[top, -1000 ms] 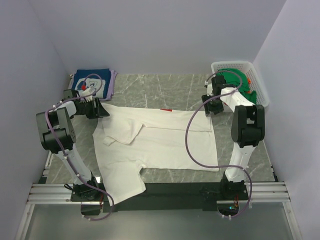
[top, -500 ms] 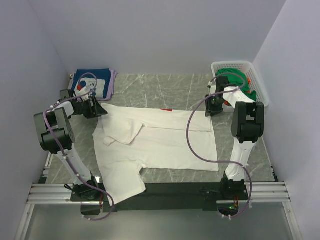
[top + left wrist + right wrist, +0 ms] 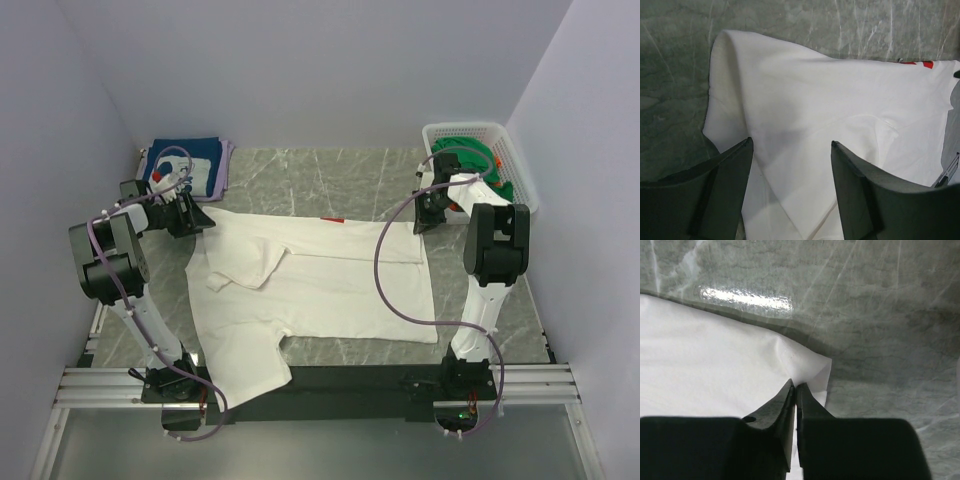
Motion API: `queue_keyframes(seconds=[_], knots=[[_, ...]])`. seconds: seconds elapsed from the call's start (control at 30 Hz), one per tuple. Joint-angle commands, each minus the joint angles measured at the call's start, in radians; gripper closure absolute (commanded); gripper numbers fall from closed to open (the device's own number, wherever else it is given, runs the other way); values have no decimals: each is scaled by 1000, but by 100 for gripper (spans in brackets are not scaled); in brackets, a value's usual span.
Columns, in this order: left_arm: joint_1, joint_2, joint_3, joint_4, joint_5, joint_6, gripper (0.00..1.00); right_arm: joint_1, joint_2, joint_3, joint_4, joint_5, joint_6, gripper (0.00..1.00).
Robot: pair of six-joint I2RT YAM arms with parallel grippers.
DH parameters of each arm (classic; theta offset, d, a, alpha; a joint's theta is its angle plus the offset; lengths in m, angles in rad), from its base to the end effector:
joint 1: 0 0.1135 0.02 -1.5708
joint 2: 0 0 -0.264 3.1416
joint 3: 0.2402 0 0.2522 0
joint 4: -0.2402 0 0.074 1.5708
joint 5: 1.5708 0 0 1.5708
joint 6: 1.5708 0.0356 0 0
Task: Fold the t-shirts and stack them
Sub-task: Fold the tshirt
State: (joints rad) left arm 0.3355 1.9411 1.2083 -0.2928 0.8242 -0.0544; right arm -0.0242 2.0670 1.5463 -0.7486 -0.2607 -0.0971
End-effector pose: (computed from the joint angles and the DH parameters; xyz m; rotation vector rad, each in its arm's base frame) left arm 0.3756 0.1033 0.1564 -0.1731 2.3555 -0.9229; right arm 0.4203 -0.0010 0.1723 -0.1581 2.8023 0.3413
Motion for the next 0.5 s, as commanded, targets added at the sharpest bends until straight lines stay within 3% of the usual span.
queue_keyframes(seconds=[0.0,0.07,0.47], knots=[[7,18,23,35,18,-21,31,-3,-27,26,-8,-17,-4,95],[7,32,30,30,12,-18,31,-3,-22,28,-3,-14,-4,100],[34,81,56,26,-92,-33,30,-5,-5,64,74,132,-18,100]])
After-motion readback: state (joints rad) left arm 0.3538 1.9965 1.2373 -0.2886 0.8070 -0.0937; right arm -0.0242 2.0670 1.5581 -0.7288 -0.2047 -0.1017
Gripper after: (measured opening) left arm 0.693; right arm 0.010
